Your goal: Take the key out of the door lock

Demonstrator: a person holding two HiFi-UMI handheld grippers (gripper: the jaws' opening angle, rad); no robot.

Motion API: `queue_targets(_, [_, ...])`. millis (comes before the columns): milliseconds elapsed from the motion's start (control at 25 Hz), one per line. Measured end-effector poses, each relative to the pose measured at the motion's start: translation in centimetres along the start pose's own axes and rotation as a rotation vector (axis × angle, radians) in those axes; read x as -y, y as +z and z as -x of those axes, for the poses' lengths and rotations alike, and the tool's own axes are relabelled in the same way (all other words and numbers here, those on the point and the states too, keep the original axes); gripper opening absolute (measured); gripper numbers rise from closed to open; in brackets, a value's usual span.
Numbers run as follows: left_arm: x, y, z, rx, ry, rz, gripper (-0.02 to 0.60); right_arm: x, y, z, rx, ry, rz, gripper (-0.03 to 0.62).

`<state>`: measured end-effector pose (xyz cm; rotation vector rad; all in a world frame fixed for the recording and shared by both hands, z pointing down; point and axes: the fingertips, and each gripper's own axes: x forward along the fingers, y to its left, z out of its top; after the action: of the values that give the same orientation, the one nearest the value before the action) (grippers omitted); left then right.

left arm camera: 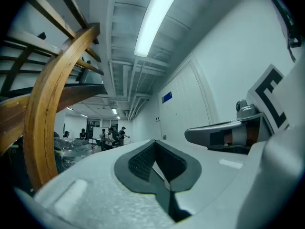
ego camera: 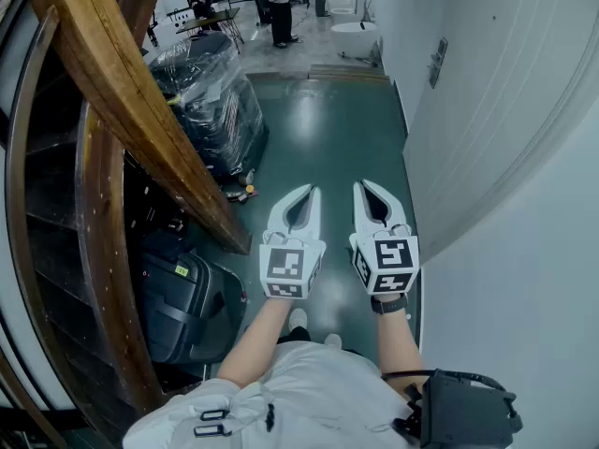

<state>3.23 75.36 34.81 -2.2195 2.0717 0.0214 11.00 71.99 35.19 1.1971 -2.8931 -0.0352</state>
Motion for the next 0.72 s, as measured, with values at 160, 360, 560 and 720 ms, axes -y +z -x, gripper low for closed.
queue_targets(160, [-2.8,-0.7,-0.6,-0.031,0.006,0.006,0.003,-1.9,-0.5,-2.0,-0.016,0.018,-0.014,-0.002])
queue_targets(360, [-6.9,-1.2,-1.5,-0.022,0.019,-0.001,0.003,-3.4,-0.7,-5.6,-0.026,0.011,-0.01,-0.002])
queue_targets(560, [-10.7,-2.3,-1.8,-0.035,-0.007,0.024,0.003,-5.5,-1.5,-9.8,-0.047,-0.004,-0.028,-0.001])
queue_targets(720, [-13.3,-4.4,-2.0,-0.046,-0.022,0.069,0.003,-7.5,-3.8,-11.8,-0.092,-0.009,-0.028,0.0])
